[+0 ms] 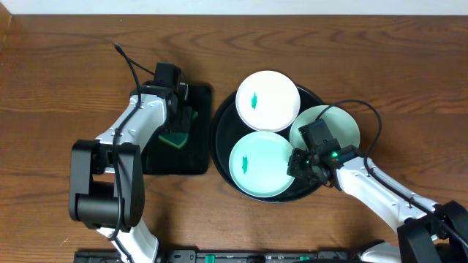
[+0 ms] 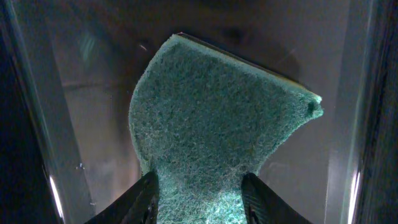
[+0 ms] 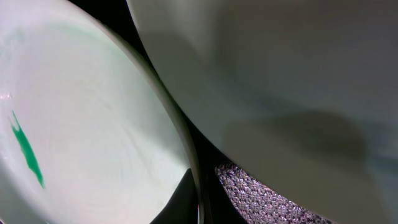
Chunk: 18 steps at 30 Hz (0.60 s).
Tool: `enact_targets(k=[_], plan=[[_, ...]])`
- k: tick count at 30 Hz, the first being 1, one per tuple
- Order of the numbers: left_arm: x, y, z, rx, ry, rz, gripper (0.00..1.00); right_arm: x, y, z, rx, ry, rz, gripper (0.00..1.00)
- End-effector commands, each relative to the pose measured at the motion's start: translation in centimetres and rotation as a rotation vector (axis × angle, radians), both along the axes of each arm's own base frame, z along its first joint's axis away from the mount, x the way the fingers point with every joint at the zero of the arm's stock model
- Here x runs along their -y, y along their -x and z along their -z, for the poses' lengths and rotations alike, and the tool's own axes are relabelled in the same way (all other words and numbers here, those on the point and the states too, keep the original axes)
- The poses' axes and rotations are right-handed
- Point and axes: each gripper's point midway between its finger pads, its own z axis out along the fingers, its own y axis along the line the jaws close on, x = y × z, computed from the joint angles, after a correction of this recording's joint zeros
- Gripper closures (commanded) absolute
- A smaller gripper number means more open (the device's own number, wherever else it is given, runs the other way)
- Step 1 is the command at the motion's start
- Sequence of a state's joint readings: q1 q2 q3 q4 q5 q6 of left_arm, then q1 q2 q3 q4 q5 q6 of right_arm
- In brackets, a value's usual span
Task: Clean dirty plates on tray and stack at the side
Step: 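Grasp the green sponge with the left gripper and lift it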
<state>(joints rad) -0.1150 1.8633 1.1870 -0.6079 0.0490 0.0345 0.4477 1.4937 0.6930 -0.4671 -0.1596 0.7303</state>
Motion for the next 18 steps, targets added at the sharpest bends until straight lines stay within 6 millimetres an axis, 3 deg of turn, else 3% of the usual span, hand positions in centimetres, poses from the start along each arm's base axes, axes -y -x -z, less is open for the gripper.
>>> enact_targets(k=[1, 18], plan=[[-0.1, 0.7, 1.0, -0.028, -0.011, 0.014, 0.55, -0.4, -0.9, -1.0, 0.043, -0.004, -0.008, 0.97], [-0.3, 2.5, 2.6, -0.069, -0.01, -0.008, 0.55, -0.4, -0.9, -1.0, 0.043, -0.004, -0.008, 0.96]])
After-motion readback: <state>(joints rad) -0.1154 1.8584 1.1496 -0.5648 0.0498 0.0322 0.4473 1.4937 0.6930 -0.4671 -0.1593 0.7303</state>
